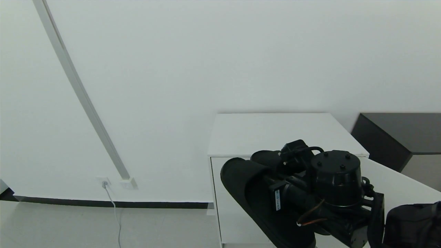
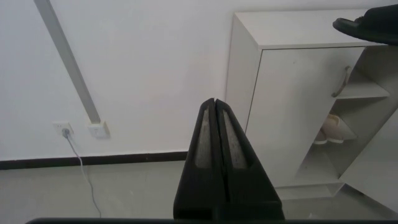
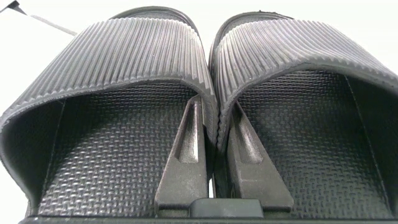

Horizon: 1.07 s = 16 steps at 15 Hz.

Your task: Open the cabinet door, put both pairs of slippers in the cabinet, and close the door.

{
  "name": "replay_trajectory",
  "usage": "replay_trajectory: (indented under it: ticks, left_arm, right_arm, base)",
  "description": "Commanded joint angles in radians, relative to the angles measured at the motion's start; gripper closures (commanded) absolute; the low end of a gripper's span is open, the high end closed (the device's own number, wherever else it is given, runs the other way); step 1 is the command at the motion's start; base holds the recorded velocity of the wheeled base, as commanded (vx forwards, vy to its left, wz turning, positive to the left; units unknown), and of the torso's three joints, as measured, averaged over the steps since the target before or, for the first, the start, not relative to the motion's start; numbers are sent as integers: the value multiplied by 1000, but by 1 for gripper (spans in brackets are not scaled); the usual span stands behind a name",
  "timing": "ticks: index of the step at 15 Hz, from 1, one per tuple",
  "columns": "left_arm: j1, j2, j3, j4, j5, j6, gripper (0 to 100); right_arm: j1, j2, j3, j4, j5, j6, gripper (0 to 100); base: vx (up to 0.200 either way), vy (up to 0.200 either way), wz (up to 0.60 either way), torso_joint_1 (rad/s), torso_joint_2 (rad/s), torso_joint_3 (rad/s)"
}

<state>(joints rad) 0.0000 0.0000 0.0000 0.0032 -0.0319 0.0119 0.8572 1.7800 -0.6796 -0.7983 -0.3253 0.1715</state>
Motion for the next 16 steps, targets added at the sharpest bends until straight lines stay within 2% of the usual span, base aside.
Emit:
replay_trajectory:
  ticks: [1,16]
  left_arm:
    - [0,2,0,0,0,0,100]
    - [0,2,0,0,0,2,100]
  right_arm:
    - [0,12,-2,-2,-1,0,100]
    - [-1,12,12,-16,-4,-4,100]
  base:
    - [0,0,0,0,0,0]
    - [0,-200,0,2,4,2]
